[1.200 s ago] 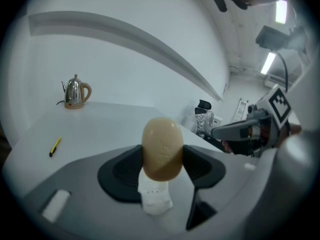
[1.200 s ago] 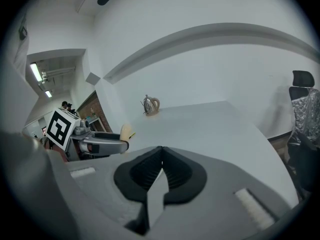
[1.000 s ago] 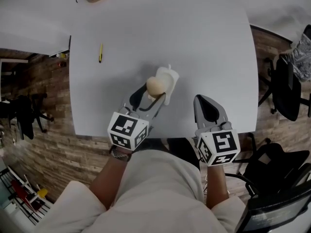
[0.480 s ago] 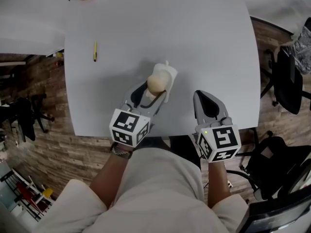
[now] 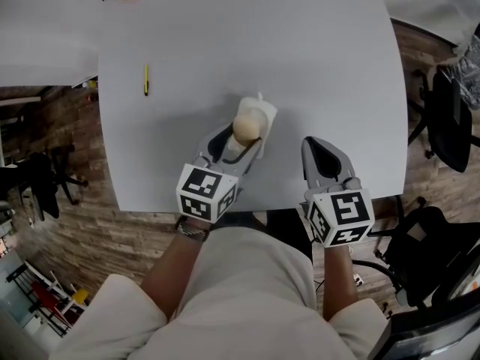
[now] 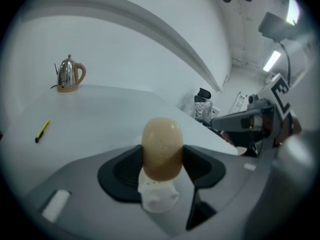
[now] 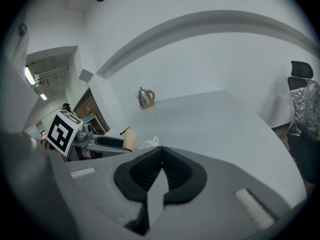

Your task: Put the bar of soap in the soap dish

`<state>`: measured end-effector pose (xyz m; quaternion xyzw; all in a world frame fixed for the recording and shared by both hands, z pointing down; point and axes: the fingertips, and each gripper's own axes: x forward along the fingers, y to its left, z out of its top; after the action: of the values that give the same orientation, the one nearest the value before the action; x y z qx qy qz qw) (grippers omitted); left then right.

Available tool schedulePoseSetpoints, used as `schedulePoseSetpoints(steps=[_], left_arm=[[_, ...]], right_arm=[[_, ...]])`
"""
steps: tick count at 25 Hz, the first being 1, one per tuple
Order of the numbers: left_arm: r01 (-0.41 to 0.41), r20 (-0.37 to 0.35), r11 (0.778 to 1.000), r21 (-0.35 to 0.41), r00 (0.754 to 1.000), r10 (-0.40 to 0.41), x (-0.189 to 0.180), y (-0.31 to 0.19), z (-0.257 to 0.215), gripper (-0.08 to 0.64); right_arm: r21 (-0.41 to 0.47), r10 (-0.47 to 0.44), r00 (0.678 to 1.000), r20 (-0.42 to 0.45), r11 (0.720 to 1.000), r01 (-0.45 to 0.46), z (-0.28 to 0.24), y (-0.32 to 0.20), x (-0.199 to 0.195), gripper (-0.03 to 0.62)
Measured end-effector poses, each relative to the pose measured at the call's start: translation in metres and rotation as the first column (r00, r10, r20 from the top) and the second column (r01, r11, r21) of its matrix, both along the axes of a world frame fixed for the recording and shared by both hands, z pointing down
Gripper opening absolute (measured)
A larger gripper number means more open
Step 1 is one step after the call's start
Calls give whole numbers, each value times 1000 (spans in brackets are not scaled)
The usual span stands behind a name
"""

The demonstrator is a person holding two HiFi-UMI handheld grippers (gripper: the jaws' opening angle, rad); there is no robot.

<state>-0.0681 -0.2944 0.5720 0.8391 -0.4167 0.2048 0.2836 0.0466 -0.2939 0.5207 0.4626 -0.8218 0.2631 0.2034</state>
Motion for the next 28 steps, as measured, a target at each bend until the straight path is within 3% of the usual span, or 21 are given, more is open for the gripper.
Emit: schedulePoseSetpoints(steps=[28], left_arm=[[16, 68, 997, -81, 998, -10, 4, -3, 33, 267]], right_arm=[[-68, -27, 1000, -8, 997, 26, 37, -1, -18, 2]])
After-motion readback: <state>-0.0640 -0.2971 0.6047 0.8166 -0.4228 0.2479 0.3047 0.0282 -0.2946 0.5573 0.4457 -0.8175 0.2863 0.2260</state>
